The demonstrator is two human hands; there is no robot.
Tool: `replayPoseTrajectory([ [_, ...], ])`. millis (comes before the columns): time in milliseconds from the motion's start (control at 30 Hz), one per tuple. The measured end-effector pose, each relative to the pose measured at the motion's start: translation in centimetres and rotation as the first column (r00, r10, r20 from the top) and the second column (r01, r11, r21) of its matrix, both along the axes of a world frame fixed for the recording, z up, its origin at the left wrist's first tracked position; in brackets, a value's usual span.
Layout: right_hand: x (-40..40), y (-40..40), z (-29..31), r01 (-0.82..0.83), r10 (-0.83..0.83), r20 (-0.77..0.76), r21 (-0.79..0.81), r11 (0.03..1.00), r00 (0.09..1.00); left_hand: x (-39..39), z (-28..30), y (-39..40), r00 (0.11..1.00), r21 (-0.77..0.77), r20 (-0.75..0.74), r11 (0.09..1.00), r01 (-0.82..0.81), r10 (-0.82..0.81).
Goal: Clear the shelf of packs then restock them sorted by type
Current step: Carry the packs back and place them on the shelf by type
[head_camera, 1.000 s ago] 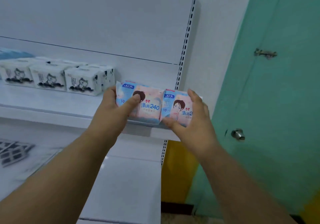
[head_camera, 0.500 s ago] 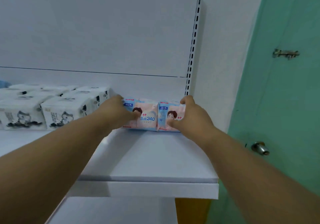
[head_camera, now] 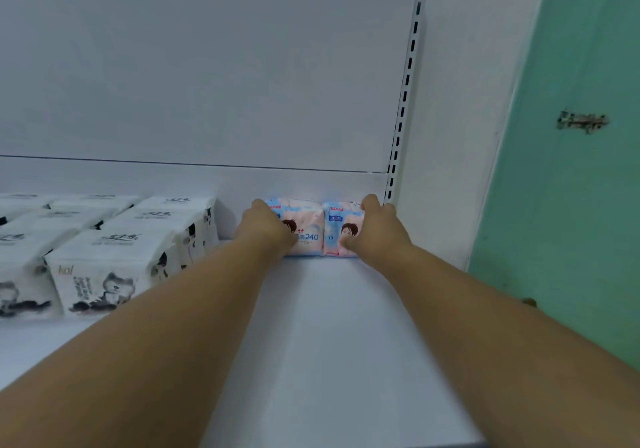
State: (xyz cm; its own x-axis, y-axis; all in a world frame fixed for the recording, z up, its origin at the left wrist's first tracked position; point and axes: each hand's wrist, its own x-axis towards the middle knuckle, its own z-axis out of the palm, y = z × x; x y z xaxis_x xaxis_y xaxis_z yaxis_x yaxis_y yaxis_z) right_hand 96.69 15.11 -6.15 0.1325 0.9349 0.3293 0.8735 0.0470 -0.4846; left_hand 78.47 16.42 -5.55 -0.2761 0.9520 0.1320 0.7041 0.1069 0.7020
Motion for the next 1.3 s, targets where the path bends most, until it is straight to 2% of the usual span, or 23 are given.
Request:
replayPoseTrajectory([
  [100,0.1,-0.7,0.1,-0.002,0.002,0.028,-0.008,1.0,1.0,-0.2,0.0,-0.1,1.0,-0.006,0.014,1.0,0.007,-0.007],
  [167,0.2,-2.0,0.1,0.008,-0.008,0.081,0.007,1.0,0.997,-0.3,0.1,-1.6,0.998,0.004,-0.018,0.999,-0.052,0.052],
  [267,0.4,-5.6,0.5,-0.021,0.015,0.109,0.045,0.999,0.994,0.3,0.5,-6.1,0.987,0.108,-0.097,0.987,-0.117,0.127],
  [433,1.2,-13.8,1.0,-0.164,0.149,0.117,0.13,0.978,0.982,3.4,0.4,-17.5,0.989,0.259,-0.145,0.966,0.018,0.021],
  [567,2.4,-21.6,0.6,-0.304,0.289,0.107,0.169,0.938,0.951,5.5,0.2,-27.7,0.989,0.303,-0.142,0.953,0.004,0.041],
  [767,3.6,-35.8,-0.5,-0.372,0.372,0.041,0.19,0.909,0.928,6.3,-1.4,-41.9,0.984,0.342,-0.176,0.939,0.037,0.026],
  [933,2.5,-48.4,-5.5,-0.398,0.412,-0.071,0.153,0.904,0.909,4.7,-7.5,-53.1,0.979,0.326,-0.197,0.939,0.112,-0.048],
  [1000,1.1,-52.9,-9.0,-0.387,0.394,-0.117,0.081,0.919,0.912,3.3,-11.2,-57.2,0.978,0.295,-0.186,0.945,0.144,-0.091],
  [1133,-1.7,-61.2,-16.8,-0.346,0.313,-0.249,-0.102,0.932,0.916,-0.2,-19.5,-65.5,0.971,0.154,-0.156,0.967,0.203,-0.179],
  [1233,-3.1,-66.4,-22.7,-0.326,0.261,-0.25,-0.27,0.906,0.932,-1.8,-25.4,-70.8,0.975,0.02,-0.109,0.98,0.196,-0.193],
  [1300,-3.6,-68.5,-26.4,-0.343,0.269,-0.253,-0.323,0.882,0.929,-1.9,-28.9,-73.3,0.984,-0.06,-0.047,0.984,0.168,-0.171],
])
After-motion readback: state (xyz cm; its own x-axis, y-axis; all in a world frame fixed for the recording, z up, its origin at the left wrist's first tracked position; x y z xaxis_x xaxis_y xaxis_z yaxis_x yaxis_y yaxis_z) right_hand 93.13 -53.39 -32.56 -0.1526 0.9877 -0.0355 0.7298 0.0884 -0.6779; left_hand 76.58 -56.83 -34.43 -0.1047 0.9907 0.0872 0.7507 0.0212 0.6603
